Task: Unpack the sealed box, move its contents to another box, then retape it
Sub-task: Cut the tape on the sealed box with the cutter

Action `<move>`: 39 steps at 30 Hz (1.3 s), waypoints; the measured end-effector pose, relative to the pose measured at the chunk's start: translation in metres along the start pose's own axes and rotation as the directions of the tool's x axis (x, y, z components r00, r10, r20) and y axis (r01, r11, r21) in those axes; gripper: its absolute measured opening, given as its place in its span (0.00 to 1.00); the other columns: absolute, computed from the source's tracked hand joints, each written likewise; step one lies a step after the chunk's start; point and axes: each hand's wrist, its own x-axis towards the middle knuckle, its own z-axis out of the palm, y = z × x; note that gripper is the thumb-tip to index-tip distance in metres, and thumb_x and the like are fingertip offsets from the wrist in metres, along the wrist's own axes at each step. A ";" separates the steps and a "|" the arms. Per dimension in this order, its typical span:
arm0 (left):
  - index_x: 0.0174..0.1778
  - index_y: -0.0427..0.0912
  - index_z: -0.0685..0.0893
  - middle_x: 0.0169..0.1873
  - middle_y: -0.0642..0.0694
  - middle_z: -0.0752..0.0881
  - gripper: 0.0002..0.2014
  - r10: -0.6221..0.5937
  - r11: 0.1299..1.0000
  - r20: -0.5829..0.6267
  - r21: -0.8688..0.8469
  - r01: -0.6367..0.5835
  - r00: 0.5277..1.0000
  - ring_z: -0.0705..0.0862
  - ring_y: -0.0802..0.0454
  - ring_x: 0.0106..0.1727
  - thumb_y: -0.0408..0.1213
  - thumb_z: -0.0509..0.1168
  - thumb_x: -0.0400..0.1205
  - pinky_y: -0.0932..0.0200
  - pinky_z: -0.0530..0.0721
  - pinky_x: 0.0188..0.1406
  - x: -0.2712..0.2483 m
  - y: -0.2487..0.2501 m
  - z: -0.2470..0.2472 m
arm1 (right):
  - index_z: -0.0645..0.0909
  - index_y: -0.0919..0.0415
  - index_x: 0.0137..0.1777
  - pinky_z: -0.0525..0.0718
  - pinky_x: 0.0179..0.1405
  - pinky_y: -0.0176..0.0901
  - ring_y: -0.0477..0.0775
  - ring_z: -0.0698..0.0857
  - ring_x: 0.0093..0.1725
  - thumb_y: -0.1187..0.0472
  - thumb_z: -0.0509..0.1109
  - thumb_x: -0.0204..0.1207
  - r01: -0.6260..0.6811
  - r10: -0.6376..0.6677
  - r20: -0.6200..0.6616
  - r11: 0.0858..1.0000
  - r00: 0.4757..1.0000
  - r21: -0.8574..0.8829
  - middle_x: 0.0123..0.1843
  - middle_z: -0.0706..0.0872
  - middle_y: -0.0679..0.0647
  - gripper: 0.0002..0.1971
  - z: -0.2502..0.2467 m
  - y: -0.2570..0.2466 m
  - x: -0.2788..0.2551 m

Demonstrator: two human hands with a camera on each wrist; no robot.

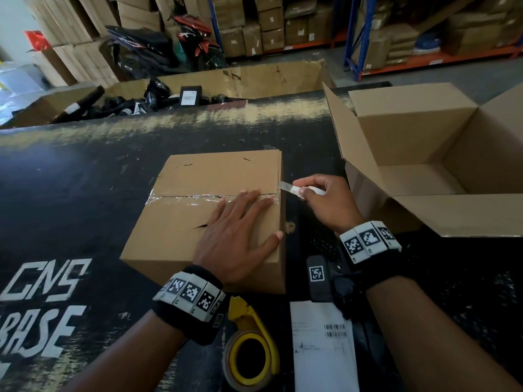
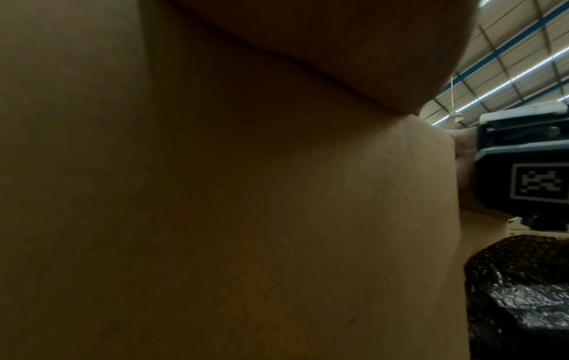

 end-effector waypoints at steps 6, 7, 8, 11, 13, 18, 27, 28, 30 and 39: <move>0.86 0.59 0.61 0.87 0.54 0.61 0.37 0.002 1.000 -0.005 0.000 -0.002 1.000 0.57 0.54 0.89 0.72 0.47 0.82 0.41 0.54 0.89 0.000 0.001 -0.001 | 0.91 0.55 0.56 0.79 0.45 0.28 0.43 0.87 0.54 0.64 0.71 0.81 0.008 -0.008 0.005 1.000 1.000 -0.024 0.54 0.91 0.48 0.09 0.005 -0.001 0.004; 0.86 0.59 0.61 0.87 0.54 0.61 0.37 0.002 1.000 -0.005 -0.001 -0.002 1.000 0.57 0.54 0.89 0.72 0.47 0.82 0.41 0.54 0.89 -0.001 0.001 -0.001 | 0.91 0.55 0.56 0.81 0.47 0.30 0.43 0.87 0.54 0.64 0.72 0.81 0.000 0.001 0.009 1.000 1.000 -0.019 0.53 0.90 0.48 0.09 0.002 0.000 0.003; 0.86 0.59 0.60 0.87 0.54 0.61 0.37 0.002 1.000 -0.005 -0.002 -0.002 1.000 0.57 0.54 0.89 0.72 0.48 0.82 0.41 0.53 0.89 -0.001 0.001 -0.001 | 0.91 0.55 0.56 0.83 0.50 0.34 0.44 0.87 0.54 0.64 0.72 0.80 -0.013 0.013 0.014 1.000 1.000 -0.007 0.53 0.90 0.47 0.09 0.000 0.001 0.002; 0.86 0.60 0.61 0.87 0.55 0.61 0.36 0.001 1.000 -0.016 -0.001 -0.001 1.000 0.57 0.54 0.88 0.71 0.49 0.83 0.42 0.54 0.89 -0.001 0.001 -0.001 | 0.91 0.56 0.55 0.87 0.58 0.43 0.45 0.88 0.54 0.65 0.72 0.80 -0.038 0.038 0.011 0.998 0.999 0.046 0.52 0.91 0.48 0.09 0.000 0.001 0.001; 0.86 0.59 0.61 0.87 0.55 0.61 0.36 0.001 1.000 -0.017 0.002 -0.001 1.000 0.57 0.54 0.89 0.71 0.50 0.83 0.42 0.54 0.89 -0.001 0.001 -0.001 | 0.91 0.56 0.55 0.86 0.57 0.41 0.45 0.88 0.54 0.65 0.72 0.80 -0.037 0.037 -0.003 0.998 0.999 0.048 0.52 0.91 0.49 0.09 0.007 -0.001 0.004; 0.86 0.59 0.62 0.87 0.55 0.61 0.36 0.000 1.000 -0.013 0.004 0.000 1.000 0.57 0.54 0.88 0.71 0.50 0.83 0.42 0.55 0.89 -0.002 0.002 -0.002 | 0.92 0.56 0.53 0.88 0.56 0.42 0.47 0.89 0.53 0.65 0.72 0.80 -0.075 0.071 0.042 0.992 0.997 0.097 0.51 0.92 0.50 0.09 0.016 -0.001 0.007; 0.85 0.60 0.63 0.86 0.55 0.61 0.37 -0.020 0.997 0.028 -0.072 0.022 0.999 0.58 0.53 0.87 0.72 0.50 0.80 0.38 0.55 0.88 0.000 0.002 -0.008 | 0.92 0.56 0.55 0.84 0.49 0.40 0.44 0.88 0.50 0.65 0.71 0.80 -0.050 0.042 0.061 0.991 0.997 0.124 0.51 0.92 0.49 0.09 0.009 0.005 -0.006; 0.85 0.60 0.63 0.85 0.55 0.61 0.37 -0.024 0.997 0.025 -0.074 0.026 0.999 0.59 0.53 0.87 0.72 0.51 0.80 0.38 0.56 0.88 0.000 0.003 -0.008 | 0.91 0.56 0.55 0.85 0.51 0.40 0.45 0.88 0.51 0.65 0.71 0.81 -0.045 0.038 0.059 0.991 0.998 0.122 0.52 0.91 0.49 0.10 0.007 0.006 -0.008; 0.84 0.60 0.64 0.84 0.56 0.63 0.37 -0.039 0.995 0.013 -0.089 0.040 0.999 0.61 0.54 0.85 0.72 0.52 0.79 0.39 0.57 0.87 0.000 0.005 -0.008 | 0.91 0.56 0.56 0.85 0.51 0.39 0.46 0.88 0.52 0.66 0.70 0.81 -0.040 0.034 0.046 0.990 0.998 0.133 0.51 0.91 0.49 0.10 0.005 0.008 -0.012; 0.81 0.60 0.69 0.78 0.53 0.70 0.41 -0.105 0.989 -0.019 -0.103 0.103 0.994 0.71 0.49 0.78 0.75 0.59 0.73 0.40 0.69 0.80 0.013 0.011 -0.009 | 0.92 0.55 0.53 0.87 0.56 0.41 0.45 0.89 0.53 0.66 0.71 0.80 0.002 -0.002 -0.007 0.995 1.000 0.096 0.50 0.92 0.47 0.10 0.009 0.009 -0.008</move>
